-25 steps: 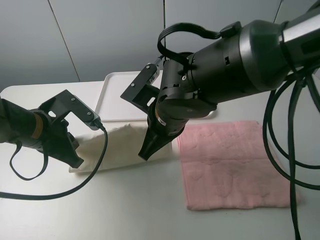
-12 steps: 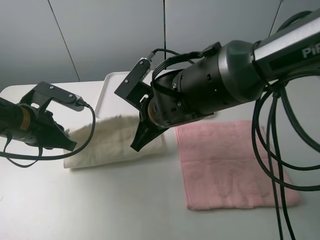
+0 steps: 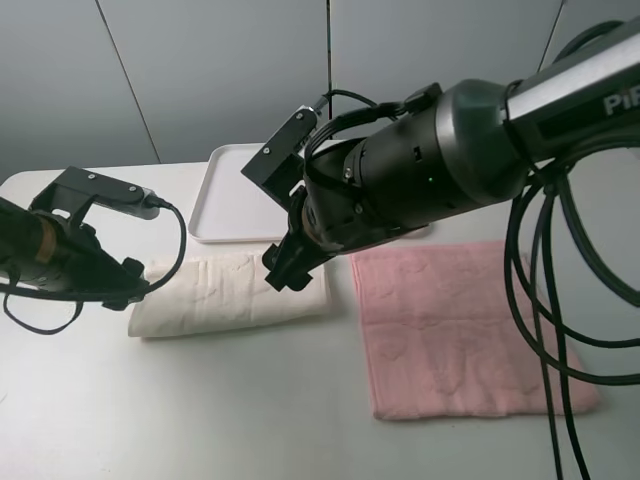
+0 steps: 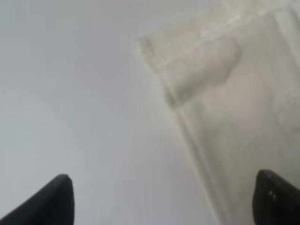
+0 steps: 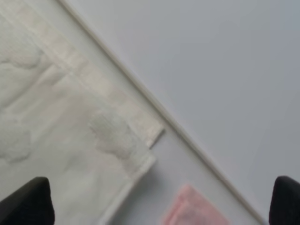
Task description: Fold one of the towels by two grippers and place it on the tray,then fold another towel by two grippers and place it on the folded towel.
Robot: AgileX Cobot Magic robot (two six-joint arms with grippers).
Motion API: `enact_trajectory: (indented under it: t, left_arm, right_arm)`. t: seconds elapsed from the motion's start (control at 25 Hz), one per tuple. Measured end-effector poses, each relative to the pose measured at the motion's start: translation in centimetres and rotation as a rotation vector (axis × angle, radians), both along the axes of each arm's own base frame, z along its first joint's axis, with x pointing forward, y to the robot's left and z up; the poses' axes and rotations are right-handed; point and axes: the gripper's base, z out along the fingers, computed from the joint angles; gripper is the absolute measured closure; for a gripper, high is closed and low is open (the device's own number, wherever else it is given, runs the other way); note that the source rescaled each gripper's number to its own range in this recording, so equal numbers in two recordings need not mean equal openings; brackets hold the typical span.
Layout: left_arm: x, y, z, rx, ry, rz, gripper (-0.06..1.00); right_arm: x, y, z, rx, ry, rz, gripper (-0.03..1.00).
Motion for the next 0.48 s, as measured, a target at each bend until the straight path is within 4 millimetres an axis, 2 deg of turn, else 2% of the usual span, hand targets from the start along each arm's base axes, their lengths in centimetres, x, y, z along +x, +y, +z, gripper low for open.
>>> enact_trajectory:
  t: [0.16, 0.32, 0.48]
  left_arm:
    - [1.0, 2.0, 0.8, -0.041, 0.039, 0.202, -0.03]
    - [1.5, 2.8, 1.3, -0.103, 0.106, 0.247, -0.04]
    - [2.4, 3.2, 0.5, -0.119, 0.216, 0.271, -0.04]
  right_arm:
    - [0.9, -0.4, 0.5, 0.033, 0.149, -0.058, -0.03]
    - [2.0, -0.7, 1.2, 0.080, 0.271, -0.077, -0.03]
    - [2.3, -0.3, 2.3, 0.092, 0.327, -0.076, -0.03]
